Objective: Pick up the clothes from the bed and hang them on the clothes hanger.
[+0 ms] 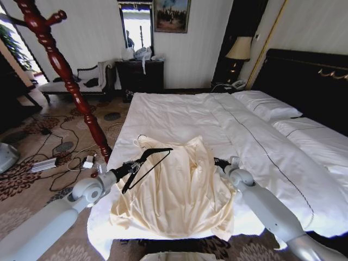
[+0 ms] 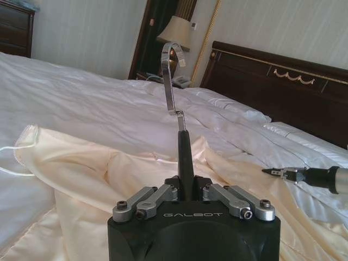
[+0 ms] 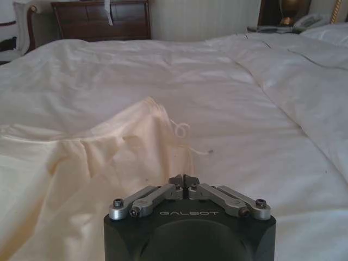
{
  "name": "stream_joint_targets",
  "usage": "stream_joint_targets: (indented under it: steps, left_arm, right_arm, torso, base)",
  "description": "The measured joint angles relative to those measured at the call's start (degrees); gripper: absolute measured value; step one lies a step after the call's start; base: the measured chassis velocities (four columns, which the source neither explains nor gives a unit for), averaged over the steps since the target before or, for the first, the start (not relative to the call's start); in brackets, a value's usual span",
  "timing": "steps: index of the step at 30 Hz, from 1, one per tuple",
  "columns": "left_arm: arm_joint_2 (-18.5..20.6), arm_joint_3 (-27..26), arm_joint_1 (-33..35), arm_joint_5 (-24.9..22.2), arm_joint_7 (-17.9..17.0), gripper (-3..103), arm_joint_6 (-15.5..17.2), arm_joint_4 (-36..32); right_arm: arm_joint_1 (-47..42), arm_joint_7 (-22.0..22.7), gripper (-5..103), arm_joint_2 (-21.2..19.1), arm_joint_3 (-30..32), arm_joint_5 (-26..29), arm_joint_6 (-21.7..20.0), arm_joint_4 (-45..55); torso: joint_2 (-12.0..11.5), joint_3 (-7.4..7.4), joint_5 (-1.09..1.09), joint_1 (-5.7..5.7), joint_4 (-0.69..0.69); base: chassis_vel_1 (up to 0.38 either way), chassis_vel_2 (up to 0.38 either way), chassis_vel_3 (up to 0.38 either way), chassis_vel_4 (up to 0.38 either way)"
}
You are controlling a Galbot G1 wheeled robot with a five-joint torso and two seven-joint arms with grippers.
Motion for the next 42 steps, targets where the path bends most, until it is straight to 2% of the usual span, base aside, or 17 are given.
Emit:
stream_joint_targets:
  steps: [8, 12, 18, 25, 27, 28, 29, 31, 32, 33, 34, 35, 37, 39, 40, 41, 42]
  left_arm:
    - [0.0, -0.3, 0.5, -0.2, -0.1, 14, 0.0, -0.1]
    - [0.1, -0.3, 0.6, -0.2, -0.2, 14, 0.0, -0.3]
    - [0.4, -0.1, 0.7, -0.2, -0.5, 14, 0.0, -0.5]
    - [0.9, 1.2, 0.7, -0.3, -0.5, 14, 0.0, -1.0]
    - [1.1, 1.9, 0.7, -0.3, -0.3, 14, 0.1, -1.0]
    - [1.3, 2.1, 0.8, -0.4, -0.2, 14, 0.1, -1.0]
    - [1.3, 2.1, 0.8, -0.4, -0.2, 14, 0.1, -1.0]
    - [1.8, 2.2, 1.0, -0.6, 0.4, 14, 0.2, -1.1]
    - [2.1, 2.1, 1.3, -0.8, 0.7, 14, 0.3, -1.1]
    - [2.2, 1.8, 1.5, -0.9, 0.8, 14, 0.3, -1.1]
    - [2.2, 1.8, 1.5, -0.9, 0.8, 14, 0.3, -1.1]
    - [2.2, 1.5, 1.7, -1.1, 0.8, 14, 0.3, -1.1]
    - [2.2, 0.7, 2.4, -1.4, 0.9, 14, 0.3, -1.1]
    - [2.2, 0.4, 2.7, -1.4, 0.9, 14, 0.3, -1.1]
    - [2.2, 0.3, 2.9, -1.4, 0.9, 14, 0.3, -1.1]
    - [2.1, 0.1, 3.1, -1.3, 0.9, 14, 0.3, -1.2]
    - [2.0, -0.1, 3.4, -1.1, 0.8, 14, 0.3, -1.4]
  right_arm:
    - [-7.8, -0.4, 0, -3.4, 1.3, -4.2, 0.8, 14.6]
    - [-11.4, -1.1, 0, -3.7, 1.0, -6.9, 0.8, 18.2]
    - [-16.3, -2.9, 0, -3.0, -0.5, -13.2, 1.4, 19.4]
    - [-17.7, -2.9, 0, -1.4, -0.4, -14.5, 1.8, 17.9]
    - [-18.2, -2.6, 2, -1.3, 0.3, -14.4, 1.9, 17.9]
    - [-18.3, -2.4, 13, -1.3, 0.6, -14.1, 2.0, 18.1]
    - [-18.3, -2.4, 13, -1.3, 0.6, -14.1, 2.0, 18.1]
    - [-18.5, -1.6, 13, -1.2, 1.7, -12.6, 2.0, 19.1]
    - [-18.5, -0.5, 24, -1.5, 2.7, -9.2, 1.4, 20.9]
    - [-18.4, 0.8, 24, -2.0, 3.5, -5.0, 0.3, 22.7]
    - [-18.4, 0.8, 24, -2.0, 3.5, -5.0, 0.3, 22.7]
    - [-18.3, 1.8, 34, -2.4, 4.2, -1.6, -0.9, 24.4]
    - [-16.6, 4.5, 34, -4.2, 6.8, 6.7, -4.5, 29.0]
    - [-15.6, 5.0, 34, -4.4, 7.1, 7.6, -5.1, 29.2]
    - [-14.5, 5.5, 51, -4.5, 7.1, 8.1, -5.4, 29.0]
    - [-13.3, 6.0, 51, -4.5, 7.1, 8.5, -5.8, 28.3]
    - [-11.5, 7.5, 62, -4.0, 6.9, 9.7, -7.1, 27.0]
  torso:
    - [0.0, -0.01, -0.01, 0.0, 0.01]
    - [0.0, 0.0, -0.02, 0.0, 0.01]
    - [0.0, -0.01, 0.0, -0.01, 0.0]
    - [0.0, -0.01, 0.0, 0.0, 0.01]
    - [0.0, 0.0, 0.0, 0.0, 0.01]
    - [0.0, 0.0, -0.01, 0.0, 0.0]
    - [0.0, 0.0, -0.01, 0.0, 0.0]
    - [0.0, 0.0, 0.0, 0.0, 0.0]
    - [0.0, 0.0, 0.01, 0.0, 0.01]
    - [0.0, 0.0, 0.01, 0.0, 0.01]
    - [0.0, 0.0, 0.01, 0.0, 0.01]
    - [0.0, 0.0, 0.01, 0.0, 0.0]
    - [0.0, -0.01, -0.04, 0.0, 0.01]
    - [0.0, 0.0, -0.03, 0.0, 0.0]
    - [0.0, 0.0, -0.02, 0.0, 0.01]
    - [0.0, -0.01, -0.01, 0.0, 0.02]
    - [0.0, 0.0, -0.01, 0.0, 0.03]
  base:
    - [0.0, 0.0, 0.0, 0.0]
    - [0.0, 0.0, 0.0, 0.0]
    - [0.0, 0.0, 0.0, 0.0]
    - [0.0, 0.0, 0.0, 0.0]
    - [0.0, 0.0, 0.0, 0.0]
    - [0.0, 0.0, 0.0, 0.0]
    - [0.0, 0.0, 0.0, 0.0]
    - [0.0, 0.0, 0.0, 0.0]
    - [0.0, 0.0, 0.0, 0.0]
    - [0.0, 0.0, 0.0, 0.0]
    - [0.0, 0.0, 0.0, 0.0]
    - [0.0, 0.0, 0.0, 0.0]
    - [0.0, 0.0, 0.0, 0.0]
    - [0.0, 0.0, 0.0, 0.0]
    - [0.0, 0.0, 0.0, 0.0]
    - [0.0, 0.0, 0.0, 0.0]
    - [0.0, 0.0, 0.0, 0.0]
